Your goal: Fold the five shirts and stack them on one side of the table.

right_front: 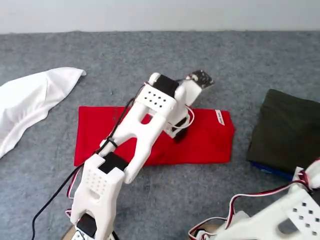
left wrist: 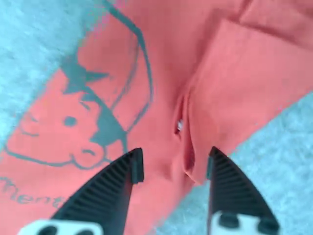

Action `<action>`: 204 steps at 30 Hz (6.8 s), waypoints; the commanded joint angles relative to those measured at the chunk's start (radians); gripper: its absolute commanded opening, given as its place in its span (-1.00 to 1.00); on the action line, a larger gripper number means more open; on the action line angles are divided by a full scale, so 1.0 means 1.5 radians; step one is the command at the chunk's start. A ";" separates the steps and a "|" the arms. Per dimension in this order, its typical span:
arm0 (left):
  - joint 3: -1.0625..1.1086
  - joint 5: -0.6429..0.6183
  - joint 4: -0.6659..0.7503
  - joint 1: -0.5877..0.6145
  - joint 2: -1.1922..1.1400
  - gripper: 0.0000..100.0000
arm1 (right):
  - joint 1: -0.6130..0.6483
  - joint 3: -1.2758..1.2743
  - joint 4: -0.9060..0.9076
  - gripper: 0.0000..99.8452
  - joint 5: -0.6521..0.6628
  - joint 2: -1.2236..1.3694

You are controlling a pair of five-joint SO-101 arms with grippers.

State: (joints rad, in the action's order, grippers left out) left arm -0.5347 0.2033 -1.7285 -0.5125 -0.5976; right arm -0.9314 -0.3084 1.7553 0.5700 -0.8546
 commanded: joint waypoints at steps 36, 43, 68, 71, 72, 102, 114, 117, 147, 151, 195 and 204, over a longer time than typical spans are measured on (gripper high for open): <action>0.184 -0.121 0.024 0.324 0.188 -0.50 | -0.008 0.029 0.027 -0.97 0.004 -0.013; 0.194 -0.048 0.030 0.516 0.170 -0.40 | -0.008 0.029 0.027 -0.97 0.004 -0.013; 0.058 -0.036 0.046 0.505 -0.160 -0.98 | -0.009 0.029 0.027 -0.97 0.004 -0.013; 0.050 -0.035 0.046 0.519 -0.145 -0.97 | -0.009 0.029 0.027 -0.97 0.004 -0.013; 0.041 -0.035 0.047 0.528 -0.138 -0.97 | -0.009 0.029 0.027 -0.97 0.004 -0.013; 0.104 -0.141 -0.015 0.152 0.297 -0.97 | 0.035 -0.110 0.026 -0.97 0.008 -0.184; 0.104 -0.186 0.065 -0.077 0.267 -0.97 | 0.035 -0.134 0.026 -0.97 0.008 -0.231; 0.103 -0.190 0.099 -0.098 0.225 -0.97 | 0.035 -0.134 0.026 -0.97 0.008 -0.231; -0.001 -0.128 0.041 0.062 0.130 -0.97 | 0.034 -0.134 0.026 -0.97 0.008 -0.231; -0.005 -0.096 0.061 0.096 0.048 -0.97 | 0.035 -0.134 0.026 -0.97 0.008 -0.231; 0.092 -0.102 -0.016 -0.165 0.031 -0.97 | 0.036 -0.134 0.026 -0.97 0.008 -0.231; 0.125 -0.101 -0.016 -0.197 0.000 -0.97 | 0.036 -0.134 0.026 -0.97 0.008 -0.230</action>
State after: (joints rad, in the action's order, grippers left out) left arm -0.3184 0.0514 -1.7285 -0.8408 -0.6314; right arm -0.8853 -0.5125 1.7553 0.5762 -1.1968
